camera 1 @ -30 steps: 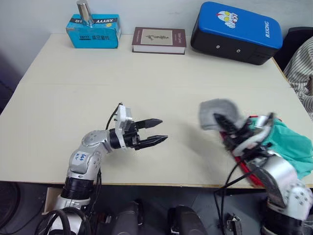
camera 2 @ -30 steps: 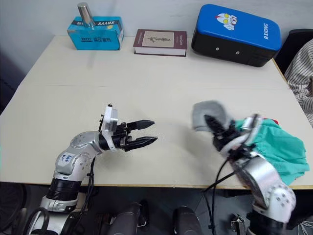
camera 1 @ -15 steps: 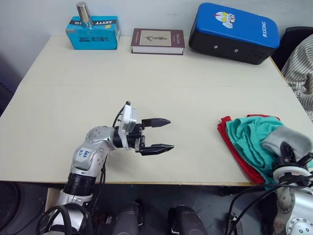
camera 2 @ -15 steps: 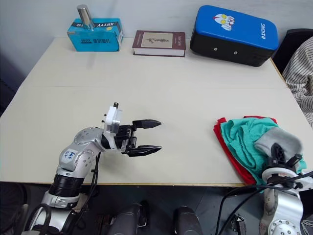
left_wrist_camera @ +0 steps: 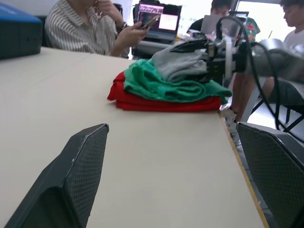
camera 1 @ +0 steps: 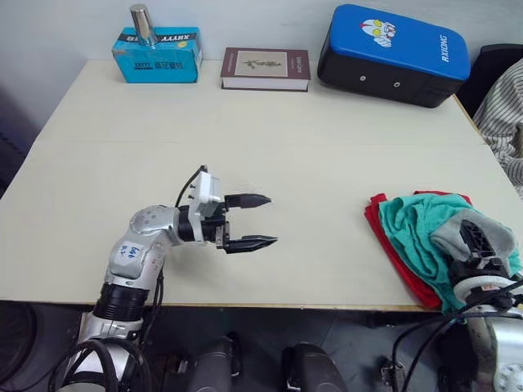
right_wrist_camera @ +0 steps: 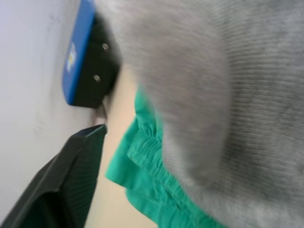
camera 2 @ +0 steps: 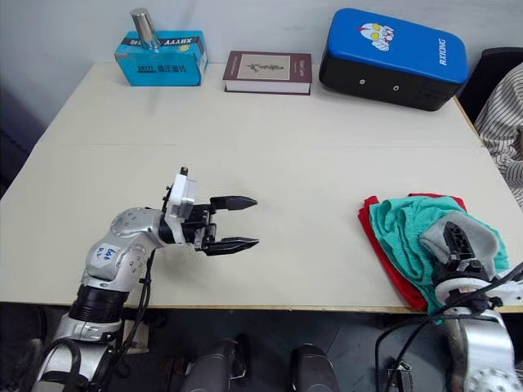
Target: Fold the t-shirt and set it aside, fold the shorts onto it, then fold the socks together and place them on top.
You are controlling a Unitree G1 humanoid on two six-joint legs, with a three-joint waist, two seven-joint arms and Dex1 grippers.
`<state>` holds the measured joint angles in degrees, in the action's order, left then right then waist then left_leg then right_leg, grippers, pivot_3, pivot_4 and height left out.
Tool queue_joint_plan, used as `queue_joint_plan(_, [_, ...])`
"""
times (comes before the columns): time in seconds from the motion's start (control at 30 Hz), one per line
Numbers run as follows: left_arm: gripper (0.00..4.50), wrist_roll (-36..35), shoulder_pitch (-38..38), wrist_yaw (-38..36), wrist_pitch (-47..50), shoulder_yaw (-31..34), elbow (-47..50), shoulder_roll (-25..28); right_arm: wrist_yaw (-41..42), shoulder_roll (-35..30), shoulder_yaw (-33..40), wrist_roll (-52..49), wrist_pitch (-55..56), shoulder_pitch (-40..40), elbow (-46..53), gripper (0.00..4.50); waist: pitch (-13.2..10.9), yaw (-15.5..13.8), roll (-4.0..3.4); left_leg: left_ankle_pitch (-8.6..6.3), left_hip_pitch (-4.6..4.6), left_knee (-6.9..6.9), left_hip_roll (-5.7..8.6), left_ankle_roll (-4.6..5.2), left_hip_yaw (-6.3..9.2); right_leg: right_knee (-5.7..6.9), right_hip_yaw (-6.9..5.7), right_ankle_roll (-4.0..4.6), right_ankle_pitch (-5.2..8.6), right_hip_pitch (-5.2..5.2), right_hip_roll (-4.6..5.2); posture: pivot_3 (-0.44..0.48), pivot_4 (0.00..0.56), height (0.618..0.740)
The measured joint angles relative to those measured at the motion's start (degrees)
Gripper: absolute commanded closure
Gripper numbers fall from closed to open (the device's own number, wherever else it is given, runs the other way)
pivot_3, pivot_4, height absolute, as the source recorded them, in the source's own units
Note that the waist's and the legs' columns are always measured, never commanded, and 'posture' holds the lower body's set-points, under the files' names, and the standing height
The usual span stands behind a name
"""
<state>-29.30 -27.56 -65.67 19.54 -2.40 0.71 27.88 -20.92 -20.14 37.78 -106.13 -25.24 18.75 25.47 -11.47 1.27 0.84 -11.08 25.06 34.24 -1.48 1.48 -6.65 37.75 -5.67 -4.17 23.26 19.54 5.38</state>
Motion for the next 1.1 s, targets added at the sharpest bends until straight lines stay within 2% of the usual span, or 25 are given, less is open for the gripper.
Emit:
queue_joint_plan(0.1, [0.00, 0.0, 2.1, -1.4, -0.1, 1.4, -1.0, 2.7, 3.3, -8.1, 5.2, -4.8, -7.7, 10.2, -0.2, 0.01, 0.0, -0.2, -0.07, -0.03, 0.00, -0.01, 0.05, 0.06, -0.02, -0.07, 0.02, 0.00, 0.00, -0.02, 0.01, 0.000, 0.150, 0.740])
queue_joint_plan(0.2, [0.00, 0.3, 3.1, -2.1, -0.3, 1.5, -1.7, 4.1, 17.3, -18.7, 11.5, -0.6, -17.8, 22.4, -1.0, 0.01, 0.0, -0.8, -0.08, -0.21, 0.02, -0.02, 0.03, 0.47, -0.12, -0.33, 0.03, 0.03, 0.02, -0.06, -0.01, 0.000, 0.150, 0.740])
queue_joint_plan(0.3, [0.00, 2.1, 3.9, -2.7, -1.4, 1.6, -3.1, 7.1, 39.0, -20.7, 16.7, 11.9, -19.8, 30.2, 0.7, 0.01, 0.0, -1.1, 0.00, -0.21, 0.00, -0.05, -0.08, 0.47, -0.16, -0.37, 0.03, 0.02, 0.02, -0.04, -0.08, 0.000, 0.150, 0.740])
queue_joint_plan(0.37, [0.00, 3.7, 4.9, -2.7, -2.7, 2.0, -4.0, 9.1, 51.4, -21.4, 17.0, 21.8, -17.3, 33.5, 3.3, 0.01, 0.0, -1.1, -0.01, -0.24, 0.01, -0.06, -0.11, 0.48, -0.20, -0.40, 0.04, 0.02, 0.02, -0.01, -0.06, 0.000, 0.150, 0.740])
queue_joint_plan(0.43, [0.00, 4.8, 6.5, -2.5, -4.5, 2.8, -4.2, 10.1, 63.3, -25.3, 13.8, 36.2, -12.2, 37.8, 6.4, 0.01, 0.1, -1.3, 0.04, -0.26, 0.04, -0.08, -0.09, 0.49, -0.21, -0.47, 0.05, 0.01, 0.02, -0.01, -0.05, 0.000, 0.150, 0.740])
queue_joint_plan(0.5, [0.00, 5.8, 8.5, -1.8, -7.0, 4.3, -4.5, 11.3, 71.3, -29.5, 7.5, 52.2, -2.7, 37.7, 7.0, 0.01, 0.1, -1.2, 0.22, -0.28, 0.03, -0.09, -0.11, 0.45, -0.24, -0.55, 0.05, 0.01, 0.02, -0.01, -0.05, 0.000, 0.150, 0.740])
queue_joint_plan(0.57, [0.00, 6.8, 11.1, -0.8, -9.4, 6.6, -5.3, 12.9, 74.3, -30.2, 0.5, 62.3, 5.3, 29.5, 5.2, 0.01, 0.1, -0.9, 0.48, -0.27, -0.01, -0.11, -0.15, 0.41, -0.26, -0.57, 0.04, 0.01, 0.01, -0.02, -0.06, 0.000, 0.150, 0.740])
queue_joint_plan(0.67, [0.00, 7.9, 14.4, 0.5, -12.7, 10.0, -6.7, 15.1, 74.3, -28.7, -9.3, 68.3, 12.0, 9.0, 1.2, 0.01, 0.1, -0.4, 0.47, -0.21, -0.04, 0.02, -0.11, 0.32, -0.27, -0.32, -0.04, 0.02, -0.01, 0.02, 0.05, 0.000, 0.150, 0.740])
queue_joint_plan(0.8, [0.00, 9.5, 18.0, 2.2, -15.8, 14.0, -8.4, 17.5, 78.7, -29.3, -20.7, 75.8, 18.5, -6.6, -3.4, 0.01, 0.0, -1.2, 0.38, -0.08, -0.09, 0.02, -0.09, 0.04, -0.17, -0.10, -0.17, 0.02, -0.01, 0.03, 0.07, 0.000, 0.150, 0.740])
queue_joint_plan(0.87, [0.00, 10.1, 20.6, 3.1, -17.3, 15.7, -8.8, 18.2, 80.9, -26.8, -26.6, 79.3, 22.2, -15.0, -8.2, 0.01, 0.0, -1.2, 0.41, -0.10, -0.11, 0.09, -0.09, 0.04, -0.14, -0.03, -0.22, -0.04, -0.05, -0.01, 0.08, 0.000, 0.150, 0.740])
queue_joint_plan(0.97, [0.00, 11.3, 23.7, 4.5, -19.4, 16.9, -8.2, 18.3, 84.4, -22.8, -34.1, 84.6, 28.9, -25.2, -17.4, 0.01, 0.0, -1.0, 0.41, -0.13, -0.08, 0.25, -0.08, 0.09, -0.16, 0.01, -0.27, -0.06, -0.07, -0.04, 0.13, 0.000, 0.150, 0.740])
queue_joint_plan(1.1, [0.00, 11.4, 26.6, 6.1, -20.2, 18.0, -6.3, 18.2, 87.0, -19.5, -38.4, 87.3, 33.2, -31.7, -26.3, 0.01, 0.0, -1.1, 0.40, -0.17, -0.06, 0.38, -0.08, 0.14, -0.13, 0.13, -0.28, -0.06, -0.07, -0.05, 0.17, 0.000, 0.150, 0.740])
